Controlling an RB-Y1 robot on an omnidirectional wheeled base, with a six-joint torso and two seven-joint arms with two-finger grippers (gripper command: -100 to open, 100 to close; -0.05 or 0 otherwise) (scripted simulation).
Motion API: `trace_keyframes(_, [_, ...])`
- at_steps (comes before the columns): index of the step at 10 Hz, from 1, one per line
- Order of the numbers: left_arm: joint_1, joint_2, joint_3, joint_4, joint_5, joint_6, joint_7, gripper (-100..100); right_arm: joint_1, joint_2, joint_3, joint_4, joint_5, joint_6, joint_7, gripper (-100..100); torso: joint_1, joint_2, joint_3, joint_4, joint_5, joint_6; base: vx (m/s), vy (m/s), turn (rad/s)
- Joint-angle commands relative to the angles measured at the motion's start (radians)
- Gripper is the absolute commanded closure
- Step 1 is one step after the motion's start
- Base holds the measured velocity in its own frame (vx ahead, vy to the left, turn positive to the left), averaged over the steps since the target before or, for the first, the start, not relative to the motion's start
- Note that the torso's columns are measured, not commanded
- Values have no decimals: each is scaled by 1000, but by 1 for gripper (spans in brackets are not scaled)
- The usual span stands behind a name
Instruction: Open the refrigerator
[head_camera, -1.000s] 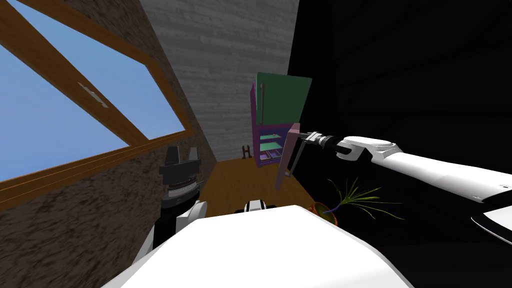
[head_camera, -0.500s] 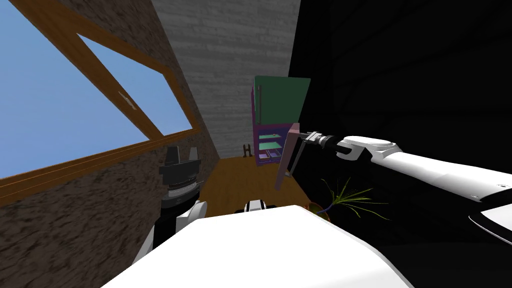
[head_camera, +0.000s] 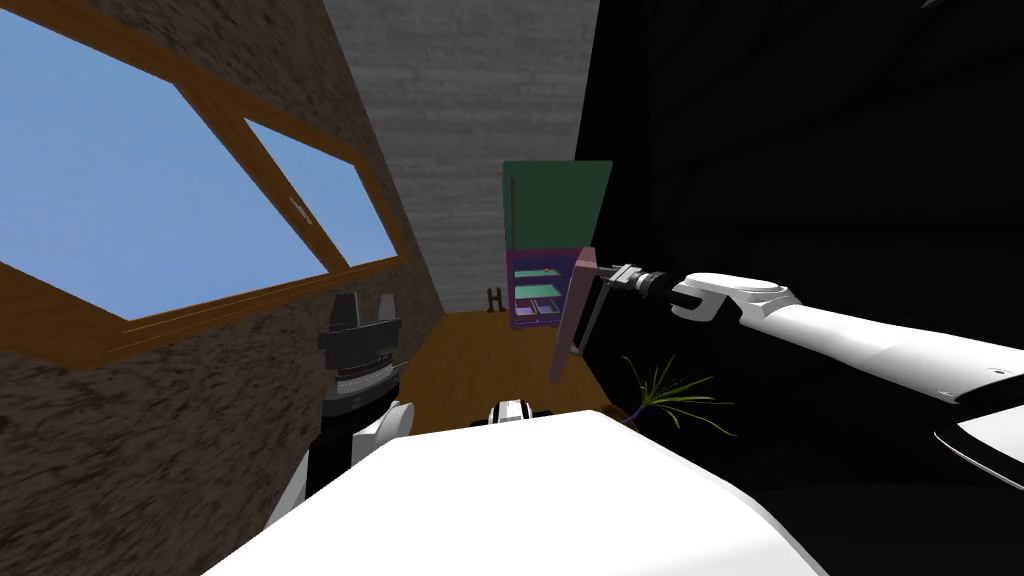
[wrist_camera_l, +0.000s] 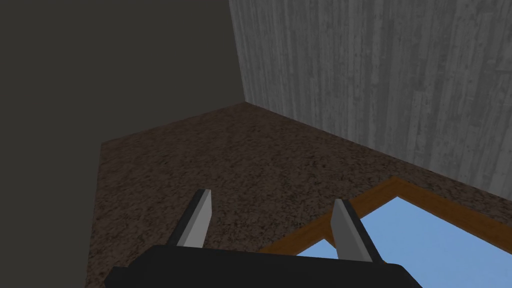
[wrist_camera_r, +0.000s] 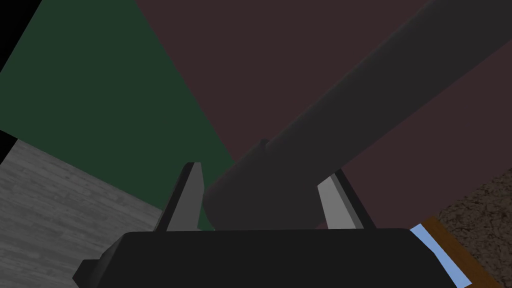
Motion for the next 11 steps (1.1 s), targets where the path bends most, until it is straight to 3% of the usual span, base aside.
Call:
trace_keyframes(1, [0,0,0,0,0,0,0,0,-14,2,10,7,2,-7,0,100,-3,-2,-2,-1,0,-3,-256,-309,310])
trace_keyframes(4, [0,0,0,0,0,0,0,0,-23,5,23,7,5,-17,-1,100,-3,1,1,-1,-2,0,-210,-315,215])
trace_keyframes(5, [0,0,0,0,0,0,0,0,-24,-33,20,-18,-21,-27,-7,-100,1,2,1,-2,-2,-2,-63,-118,-112])
trace_keyframes(7, [1,0,0,0,0,0,0,0,-28,-69,21,-40,-47,-37,-13,-100,20,-5,-3,-3,5,1,131,67,-254])
trace_keyframes(9, [1,0,0,0,0,0,0,0,-32,-104,23,-63,-72,-48,-20,-100,12,3,1,0,4,-6,88,58,-130])
trace_keyframes(11, [1,0,0,0,0,0,0,0,-36,-140,24,-85,-98,-58,-26,-100,3,8,4,6,4,-1,70,31,-121])
